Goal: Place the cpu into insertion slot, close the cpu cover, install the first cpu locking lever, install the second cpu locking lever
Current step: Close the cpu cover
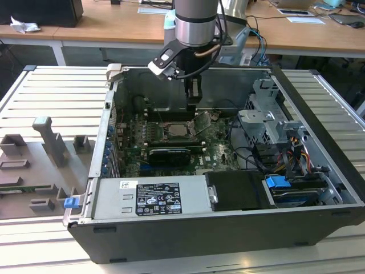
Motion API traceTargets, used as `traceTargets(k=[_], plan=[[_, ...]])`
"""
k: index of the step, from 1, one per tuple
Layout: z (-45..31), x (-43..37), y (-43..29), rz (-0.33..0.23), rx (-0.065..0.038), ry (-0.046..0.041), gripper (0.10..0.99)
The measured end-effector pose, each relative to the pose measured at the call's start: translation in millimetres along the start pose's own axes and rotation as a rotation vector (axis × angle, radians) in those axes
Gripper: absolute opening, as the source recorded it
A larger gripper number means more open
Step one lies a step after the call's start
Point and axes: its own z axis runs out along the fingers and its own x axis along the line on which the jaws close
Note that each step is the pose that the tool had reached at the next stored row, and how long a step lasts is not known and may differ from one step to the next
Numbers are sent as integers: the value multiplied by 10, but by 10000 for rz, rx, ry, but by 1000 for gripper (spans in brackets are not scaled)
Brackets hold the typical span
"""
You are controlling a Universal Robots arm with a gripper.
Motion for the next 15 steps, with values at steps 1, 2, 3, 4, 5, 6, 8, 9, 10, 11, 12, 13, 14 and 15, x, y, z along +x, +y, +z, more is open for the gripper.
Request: traceTargets(k=[1, 2, 3, 4, 5, 6, 8, 9, 10, 11, 12, 13, 14, 15], plan=[[0, 0, 9, 1, 1, -1, 106], [1, 0, 18, 1, 1, -1, 106], [2, 0, 28, 2, 1, -1, 106], [2, 0, 40, 2, 3, -1, 106], [3, 1, 52, 1, 5, -1, 106], [4, 1, 75, 1, 17, 0, 106], [5, 1, 91, 1, 19, -1, 106], [5, 1, 94, 2, 19, -1, 106], [5, 1, 97, 1, 19, -1, 106], [6, 1, 100, 2, 19, -1, 106], [6, 1, 105, 1, 19, -1, 106], [6, 1, 110, 2, 20, -1, 106], [7, 1, 117, 2, 20, -1, 106], [7, 1, 122, 2, 22, -1, 106]])
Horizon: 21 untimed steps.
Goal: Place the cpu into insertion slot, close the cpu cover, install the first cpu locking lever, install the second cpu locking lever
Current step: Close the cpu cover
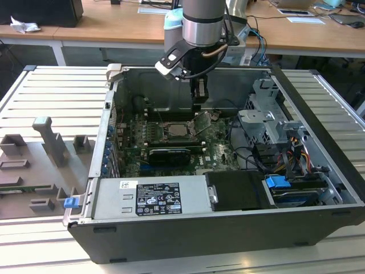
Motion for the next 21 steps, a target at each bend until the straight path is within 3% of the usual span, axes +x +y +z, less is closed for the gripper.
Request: traceTargets(k=[6, 10, 21], plan=[[19, -3, 100, -46, 44, -27, 106], [43, -39, 111, -145, 61, -21, 106], [68, -37, 269, -159, 94, -35, 106]])
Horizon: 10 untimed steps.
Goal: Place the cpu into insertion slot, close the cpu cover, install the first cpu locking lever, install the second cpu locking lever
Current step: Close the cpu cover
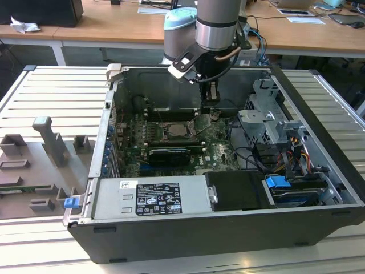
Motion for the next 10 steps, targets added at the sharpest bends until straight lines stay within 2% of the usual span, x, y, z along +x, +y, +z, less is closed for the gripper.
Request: traceTargets(k=[3, 6, 10], plan=[[25, -1, 56, -78, 30, -23, 106], [90, -1, 120, -339, 56, -18, 106], [114, 12, 183, -339, 102, -19, 106]])
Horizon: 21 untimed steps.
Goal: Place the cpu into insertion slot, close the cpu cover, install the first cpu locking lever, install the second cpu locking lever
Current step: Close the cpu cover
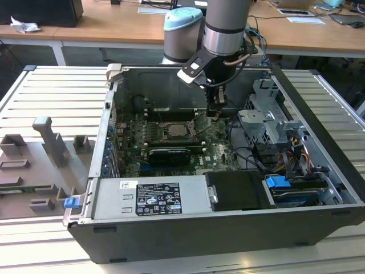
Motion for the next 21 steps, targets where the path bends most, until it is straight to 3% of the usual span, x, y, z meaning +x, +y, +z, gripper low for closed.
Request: traceTargets(k=[5, 21], plan=[[22, 22, 95, -32, 42, -15, 106], [52, 19, 221, -37, 62, -28, 106]])
